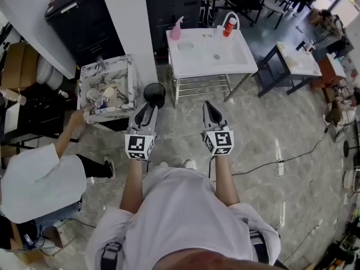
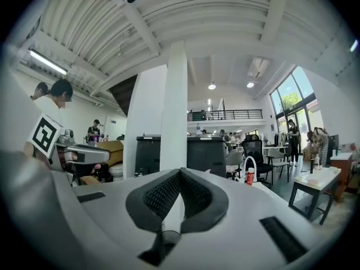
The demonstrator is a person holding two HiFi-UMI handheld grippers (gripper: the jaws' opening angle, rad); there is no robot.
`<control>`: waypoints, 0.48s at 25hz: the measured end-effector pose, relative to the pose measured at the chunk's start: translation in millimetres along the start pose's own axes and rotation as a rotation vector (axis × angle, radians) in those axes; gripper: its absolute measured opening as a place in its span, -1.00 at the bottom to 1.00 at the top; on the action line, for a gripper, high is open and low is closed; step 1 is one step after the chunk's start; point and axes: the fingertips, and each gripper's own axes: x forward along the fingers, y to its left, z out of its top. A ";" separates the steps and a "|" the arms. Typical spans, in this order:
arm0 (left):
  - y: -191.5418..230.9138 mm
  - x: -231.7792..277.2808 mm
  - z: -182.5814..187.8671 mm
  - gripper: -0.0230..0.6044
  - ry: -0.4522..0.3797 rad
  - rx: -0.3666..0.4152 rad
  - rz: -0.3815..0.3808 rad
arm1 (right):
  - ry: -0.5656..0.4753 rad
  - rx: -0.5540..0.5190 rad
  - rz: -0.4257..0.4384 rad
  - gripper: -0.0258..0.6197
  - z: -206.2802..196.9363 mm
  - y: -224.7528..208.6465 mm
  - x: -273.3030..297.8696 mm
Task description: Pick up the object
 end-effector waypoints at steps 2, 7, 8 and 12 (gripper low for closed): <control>-7.5 3.0 -2.5 -0.26 0.012 0.008 -0.027 | -0.002 0.002 -0.008 -0.91 -0.7 -5.6 -2.7; -20.4 7.2 -10.2 0.26 0.050 0.024 -0.068 | 0.002 0.007 -0.025 -0.91 -2.7 -14.1 -10.3; -22.5 7.9 -11.9 0.36 0.059 0.028 -0.072 | 0.003 0.007 -0.027 -0.91 -3.0 -15.6 -12.1; -30.4 11.3 -10.0 0.74 0.060 0.021 -0.074 | 0.006 0.011 -0.034 -0.91 -7.3 -23.2 -20.7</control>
